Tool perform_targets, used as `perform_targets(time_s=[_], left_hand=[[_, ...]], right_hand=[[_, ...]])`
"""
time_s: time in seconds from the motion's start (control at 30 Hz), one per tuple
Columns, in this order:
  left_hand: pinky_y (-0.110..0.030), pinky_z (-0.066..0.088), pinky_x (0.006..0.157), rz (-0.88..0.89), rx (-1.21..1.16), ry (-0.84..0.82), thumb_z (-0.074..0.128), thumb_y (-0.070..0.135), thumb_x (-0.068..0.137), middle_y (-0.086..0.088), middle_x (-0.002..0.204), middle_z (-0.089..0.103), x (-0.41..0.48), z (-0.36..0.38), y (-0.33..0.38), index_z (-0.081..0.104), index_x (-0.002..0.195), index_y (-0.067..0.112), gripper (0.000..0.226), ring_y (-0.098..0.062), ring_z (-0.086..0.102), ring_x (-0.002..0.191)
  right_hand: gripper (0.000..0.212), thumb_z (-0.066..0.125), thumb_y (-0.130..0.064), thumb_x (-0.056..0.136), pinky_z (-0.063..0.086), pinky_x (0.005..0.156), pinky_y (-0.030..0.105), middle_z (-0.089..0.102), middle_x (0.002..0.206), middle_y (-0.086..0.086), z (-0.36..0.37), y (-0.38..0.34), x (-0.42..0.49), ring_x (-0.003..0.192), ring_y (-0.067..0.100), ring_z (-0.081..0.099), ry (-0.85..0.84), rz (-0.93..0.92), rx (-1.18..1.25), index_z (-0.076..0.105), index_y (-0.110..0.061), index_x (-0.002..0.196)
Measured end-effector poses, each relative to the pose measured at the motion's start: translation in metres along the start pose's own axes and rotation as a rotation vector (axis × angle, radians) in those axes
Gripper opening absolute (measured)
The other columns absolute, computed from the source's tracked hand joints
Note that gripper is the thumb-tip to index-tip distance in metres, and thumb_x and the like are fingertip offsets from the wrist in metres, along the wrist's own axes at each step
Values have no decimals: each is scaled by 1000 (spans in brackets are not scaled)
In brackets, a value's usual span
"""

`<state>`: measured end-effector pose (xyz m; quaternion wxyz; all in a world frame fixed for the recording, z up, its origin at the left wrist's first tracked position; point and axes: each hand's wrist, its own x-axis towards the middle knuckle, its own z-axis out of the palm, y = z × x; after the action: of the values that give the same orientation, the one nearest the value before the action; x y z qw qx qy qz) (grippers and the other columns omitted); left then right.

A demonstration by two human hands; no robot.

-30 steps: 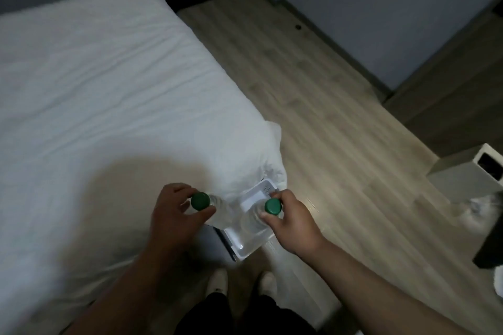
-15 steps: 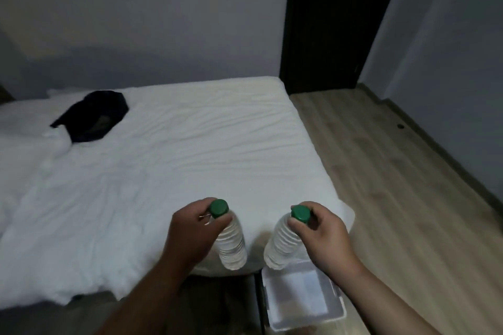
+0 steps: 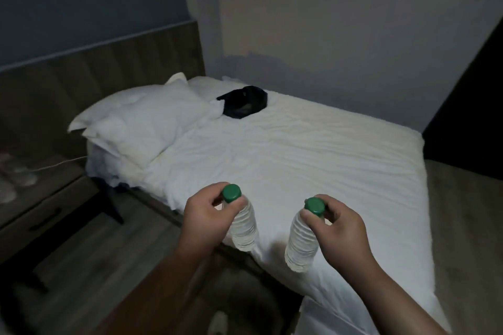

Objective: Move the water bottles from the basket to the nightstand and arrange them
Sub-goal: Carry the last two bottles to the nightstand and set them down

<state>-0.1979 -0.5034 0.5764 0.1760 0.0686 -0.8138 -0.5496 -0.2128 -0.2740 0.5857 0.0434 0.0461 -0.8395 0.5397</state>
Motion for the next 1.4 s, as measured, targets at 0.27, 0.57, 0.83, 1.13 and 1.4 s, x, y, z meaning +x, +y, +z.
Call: perform_targets(time_s=[0.27, 0.57, 0.83, 1.13, 1.4], left_hand=[[-22, 51, 71, -154, 161, 362, 80, 14, 74, 12, 82, 73, -55, -119, -16, 71, 78, 37, 25, -3, 67, 81], [-32, 56, 78, -324, 227, 596, 78, 19, 78, 10, 86, 71, -95, -227, -44, 69, 86, 34, 19, -5, 66, 83], [-27, 47, 49, -221, 431, 675, 70, 15, 77, 3, 54, 54, -107, -315, -74, 60, 63, 15, 18, -11, 53, 51], [-17, 44, 68, -393, 341, 783, 79, 25, 78, 14, 78, 68, -121, -390, -112, 66, 82, 37, 18, -3, 63, 77], [-24, 44, 70, -479, 295, 859, 81, 22, 76, 12, 73, 66, -92, -437, -155, 69, 80, 25, 13, -9, 63, 74]], right_hand=[[6, 71, -14, 81, 46, 68, 27, 67, 78, 2, 87, -52, -2, 77, 16, 63, -346, -170, 100, 67, -17, 78], [5, 69, -18, 81, 45, 61, 23, 63, 72, 3, 208, -116, -15, 67, 6, 57, -651, -266, 121, 65, -16, 79], [10, 72, -24, 77, 46, 58, 27, 61, 67, -1, 316, -160, -32, 62, 4, 54, -756, -298, 85, 65, -18, 75], [15, 71, -15, 80, 44, 56, 32, 54, 61, 3, 415, -194, -49, 59, 7, 50, -902, -334, 133, 61, -13, 69], [15, 71, -21, 82, 42, 54, 10, 63, 65, -18, 491, -214, -25, 60, -3, 57, -951, -372, 84, 64, -29, 71]])
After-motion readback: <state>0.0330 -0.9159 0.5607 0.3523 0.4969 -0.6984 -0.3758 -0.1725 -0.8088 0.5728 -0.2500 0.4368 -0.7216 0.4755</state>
